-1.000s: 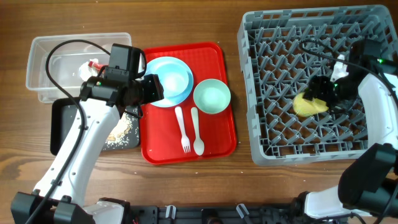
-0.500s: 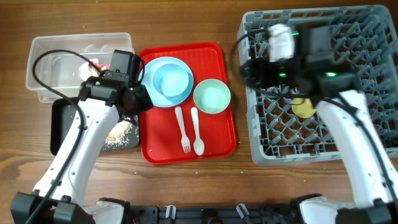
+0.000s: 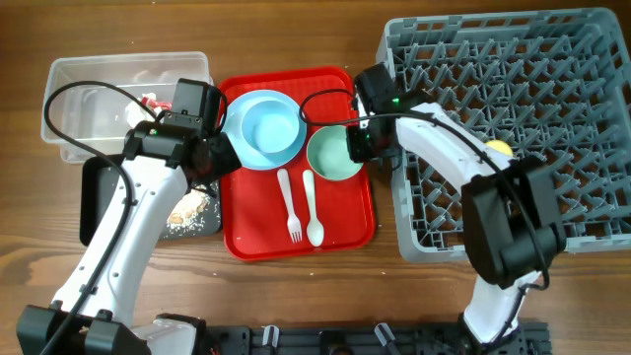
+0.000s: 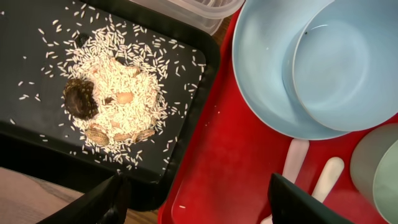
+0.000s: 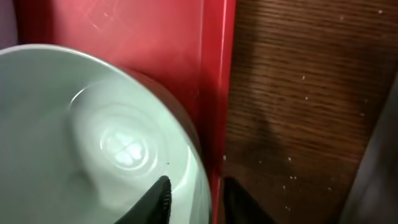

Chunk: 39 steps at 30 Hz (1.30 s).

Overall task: Sort waste into correct bins and load items into the dishwasher rack
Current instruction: 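Grasp the mint green bowl on the red tray with the right gripper, then place the mint green bowl upright in the rack's back row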

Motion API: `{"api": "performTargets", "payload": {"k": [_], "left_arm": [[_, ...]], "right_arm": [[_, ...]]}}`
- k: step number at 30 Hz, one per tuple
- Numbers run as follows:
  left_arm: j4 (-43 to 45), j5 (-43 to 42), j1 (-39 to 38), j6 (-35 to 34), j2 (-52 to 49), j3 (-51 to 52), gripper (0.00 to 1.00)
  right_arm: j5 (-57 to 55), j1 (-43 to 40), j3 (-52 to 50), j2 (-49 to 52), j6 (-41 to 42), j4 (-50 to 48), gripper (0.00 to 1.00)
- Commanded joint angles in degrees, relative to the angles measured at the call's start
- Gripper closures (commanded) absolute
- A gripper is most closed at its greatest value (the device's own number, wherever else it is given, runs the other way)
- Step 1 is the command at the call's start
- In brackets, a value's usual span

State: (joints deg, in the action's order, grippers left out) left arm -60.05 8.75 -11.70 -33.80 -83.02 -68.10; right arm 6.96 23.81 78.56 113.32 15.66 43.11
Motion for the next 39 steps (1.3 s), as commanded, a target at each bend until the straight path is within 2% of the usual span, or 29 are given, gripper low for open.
{"api": "performTargets", "payload": {"k": [1, 6, 10, 14, 19, 20, 25, 29, 39], "left_arm": [[0.0, 0.9, 0.3, -1.2, 0.7, -0.2, 0.28], [0.0, 0.9, 0.3, -1.2, 0.7, -0.2, 0.28], [0.0, 0.9, 0.3, -1.2, 0.7, -0.2, 0.28], [0.0, 1.0, 0.3, -1.2, 0.7, -0.2, 0.28], [0.9, 1.0, 0.3, -1.2, 0.7, -0.2, 0.28], [1.1, 0.9, 0.3, -1.2, 0.7, -0.2, 0.28], [1.1, 0.9, 0.3, -1.2, 0.7, -0.2, 0.28], [1.1, 0.9, 0.3, -1.2, 0.7, -0.2, 0.28], [1.1, 0.9, 0.3, -1.2, 0.7, -0.2, 0.27]], "right_arm": [[-1.0, 0.2, 0.3, -0.2, 1.0, -0.7, 0.94], [-4.4, 0.1, 0.7, -3.9, 1.1, 0.5, 0.96], [-17.3, -0.9, 2.7, -17.1, 0.4, -1.7, 0.96], [-24.3, -4.7, 2.7, -25.1, -16.0, -14.2, 0.96], [-52.0, -9.9, 2.7, -22.3, -33.3, -28.6, 0.96], [-54.4, -10.4, 2.7, -21.0, -35.2, -31.2, 0.96], [-68.9, -10.5, 2.7, -11.4, -32.1, -36.8, 0.96], [-70.0, -9.1, 2.7, -4.7, -27.0, -37.4, 0.96], [-71.7, -5.7, 2.6, 2.2, -27.3, -39.6, 0.96]]}}
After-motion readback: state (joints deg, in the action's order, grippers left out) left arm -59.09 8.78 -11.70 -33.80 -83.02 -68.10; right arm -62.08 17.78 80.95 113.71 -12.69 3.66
